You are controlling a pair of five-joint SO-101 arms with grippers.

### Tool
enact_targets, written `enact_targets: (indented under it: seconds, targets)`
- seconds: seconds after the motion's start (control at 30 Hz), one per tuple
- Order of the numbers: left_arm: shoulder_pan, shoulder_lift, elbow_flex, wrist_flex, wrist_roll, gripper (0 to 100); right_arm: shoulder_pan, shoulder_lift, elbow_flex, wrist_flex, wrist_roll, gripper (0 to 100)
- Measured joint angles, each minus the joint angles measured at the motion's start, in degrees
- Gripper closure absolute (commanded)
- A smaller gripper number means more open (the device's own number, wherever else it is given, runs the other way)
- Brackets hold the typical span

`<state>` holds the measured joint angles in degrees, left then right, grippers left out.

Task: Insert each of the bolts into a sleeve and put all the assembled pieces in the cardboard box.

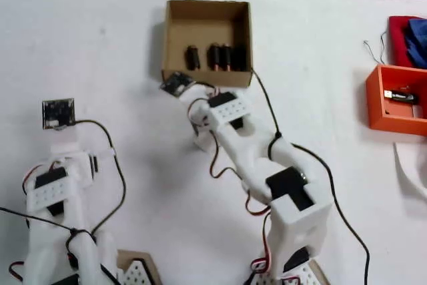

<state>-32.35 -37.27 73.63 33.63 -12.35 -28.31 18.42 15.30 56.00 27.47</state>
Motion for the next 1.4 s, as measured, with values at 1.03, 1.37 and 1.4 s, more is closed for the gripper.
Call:
enact_targets:
  seconds: [1.03,1.37,1.4]
  targets:
    - [0.0,0.0,0.0,0.0,-0.09,84,-2.02,-8.26,-1.23,4.57,-4.57,97.8]
    - [0.0,0.0,0.0,0.0,-0.09,84,-9.85,0.09,-1.23,0.18,-8.88,96.8]
    - [0.0,0.0,0.0,0.0,-0.09,84,-9.76,0.7,-1.67,0.26,-8.88,95.0]
